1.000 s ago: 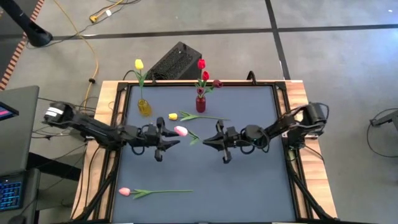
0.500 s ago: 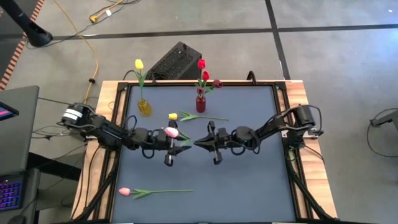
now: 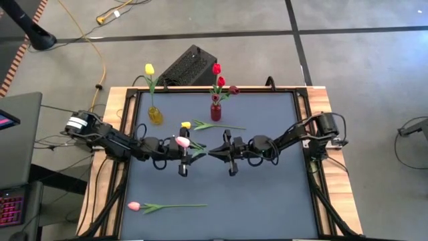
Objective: Sort flowers into vase by color
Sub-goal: Put the top pink flower into the yellow flower vase
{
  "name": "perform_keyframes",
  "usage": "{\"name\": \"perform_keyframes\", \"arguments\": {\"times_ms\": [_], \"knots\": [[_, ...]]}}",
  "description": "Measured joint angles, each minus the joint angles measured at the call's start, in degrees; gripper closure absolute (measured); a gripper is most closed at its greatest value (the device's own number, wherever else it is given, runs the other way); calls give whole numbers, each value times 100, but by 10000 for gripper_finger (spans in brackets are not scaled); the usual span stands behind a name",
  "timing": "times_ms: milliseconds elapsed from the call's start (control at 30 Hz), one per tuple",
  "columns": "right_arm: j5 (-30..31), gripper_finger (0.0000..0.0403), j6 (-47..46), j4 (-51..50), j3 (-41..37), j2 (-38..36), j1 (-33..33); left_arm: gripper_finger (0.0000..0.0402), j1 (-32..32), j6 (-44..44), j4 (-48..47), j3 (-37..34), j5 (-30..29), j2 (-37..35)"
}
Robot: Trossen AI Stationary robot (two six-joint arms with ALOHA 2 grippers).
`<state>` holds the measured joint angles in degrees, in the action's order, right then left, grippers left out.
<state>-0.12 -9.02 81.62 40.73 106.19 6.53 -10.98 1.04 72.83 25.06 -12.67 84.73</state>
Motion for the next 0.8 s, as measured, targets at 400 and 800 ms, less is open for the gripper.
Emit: {"name": "perform_keyframes", "arguments": {"times_ms": [400,800], "knots": [[5,375,55,-484,245,0,-59,273,127,-84,-10,0,3,0],[9,373,322,-488,321,0,-105,274,160,-125,-89,0,69,0]]}}
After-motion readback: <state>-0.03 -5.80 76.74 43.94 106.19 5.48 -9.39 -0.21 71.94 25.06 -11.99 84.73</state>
